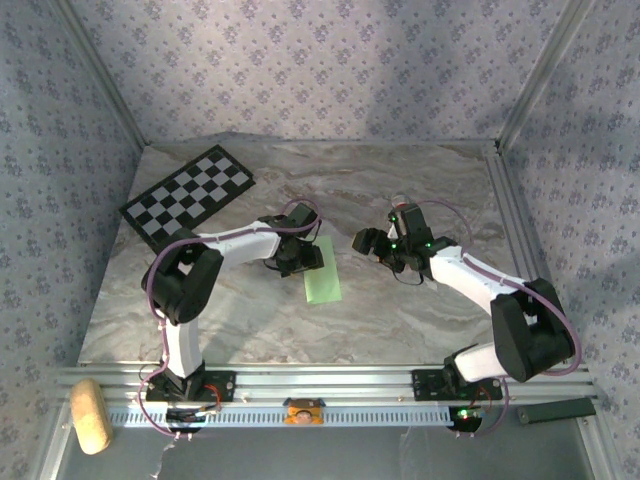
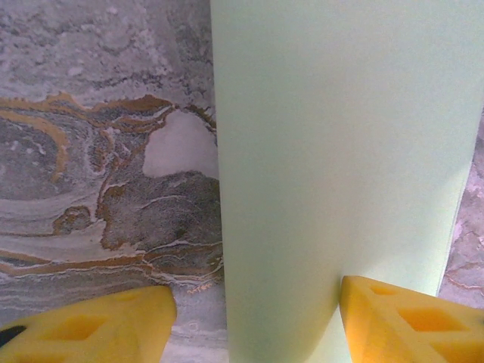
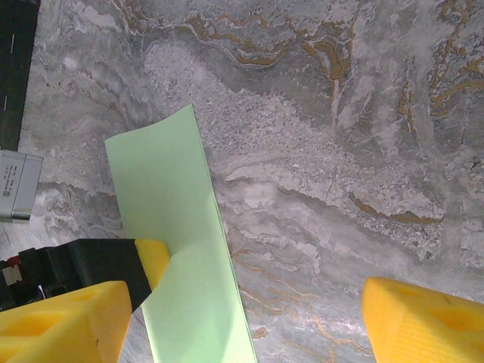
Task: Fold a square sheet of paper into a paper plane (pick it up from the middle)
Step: First fold the square sheet of paper in half at the center of the table.
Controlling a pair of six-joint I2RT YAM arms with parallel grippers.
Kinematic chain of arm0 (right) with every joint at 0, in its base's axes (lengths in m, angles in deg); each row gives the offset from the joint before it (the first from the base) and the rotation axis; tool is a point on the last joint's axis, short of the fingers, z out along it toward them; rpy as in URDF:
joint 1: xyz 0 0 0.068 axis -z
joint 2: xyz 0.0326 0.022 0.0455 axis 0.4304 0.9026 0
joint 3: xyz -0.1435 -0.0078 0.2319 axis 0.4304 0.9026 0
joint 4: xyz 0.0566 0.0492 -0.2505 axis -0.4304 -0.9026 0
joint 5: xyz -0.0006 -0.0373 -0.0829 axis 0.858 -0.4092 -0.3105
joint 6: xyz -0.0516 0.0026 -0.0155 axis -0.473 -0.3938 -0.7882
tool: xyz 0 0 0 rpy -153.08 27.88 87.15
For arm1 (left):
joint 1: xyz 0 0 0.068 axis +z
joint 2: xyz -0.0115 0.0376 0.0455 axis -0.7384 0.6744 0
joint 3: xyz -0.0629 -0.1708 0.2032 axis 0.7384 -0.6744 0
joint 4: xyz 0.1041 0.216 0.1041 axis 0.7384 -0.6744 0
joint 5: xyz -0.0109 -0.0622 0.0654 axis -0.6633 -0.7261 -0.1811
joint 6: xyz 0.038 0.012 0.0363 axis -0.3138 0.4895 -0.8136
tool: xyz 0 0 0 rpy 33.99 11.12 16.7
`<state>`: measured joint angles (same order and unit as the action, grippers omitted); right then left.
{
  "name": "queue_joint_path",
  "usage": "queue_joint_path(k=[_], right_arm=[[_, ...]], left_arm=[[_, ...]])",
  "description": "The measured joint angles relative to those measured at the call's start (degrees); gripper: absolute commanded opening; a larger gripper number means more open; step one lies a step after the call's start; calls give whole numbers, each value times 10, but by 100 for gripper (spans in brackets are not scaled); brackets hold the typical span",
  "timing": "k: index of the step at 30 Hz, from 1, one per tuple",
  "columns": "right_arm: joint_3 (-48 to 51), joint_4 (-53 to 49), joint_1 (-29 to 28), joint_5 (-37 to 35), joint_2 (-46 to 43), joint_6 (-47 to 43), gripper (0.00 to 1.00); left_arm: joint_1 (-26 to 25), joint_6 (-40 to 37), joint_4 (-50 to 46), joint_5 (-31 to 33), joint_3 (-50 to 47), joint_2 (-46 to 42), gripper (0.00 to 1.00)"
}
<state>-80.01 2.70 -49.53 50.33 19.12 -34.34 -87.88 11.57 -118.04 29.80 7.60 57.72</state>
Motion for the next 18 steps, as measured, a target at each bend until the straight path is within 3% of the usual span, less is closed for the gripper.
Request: queue_joint_path(k=[18], right_arm=[[0,0,0,0,5,0,81]], left_arm=[[0,0,0,0,0,2,65]])
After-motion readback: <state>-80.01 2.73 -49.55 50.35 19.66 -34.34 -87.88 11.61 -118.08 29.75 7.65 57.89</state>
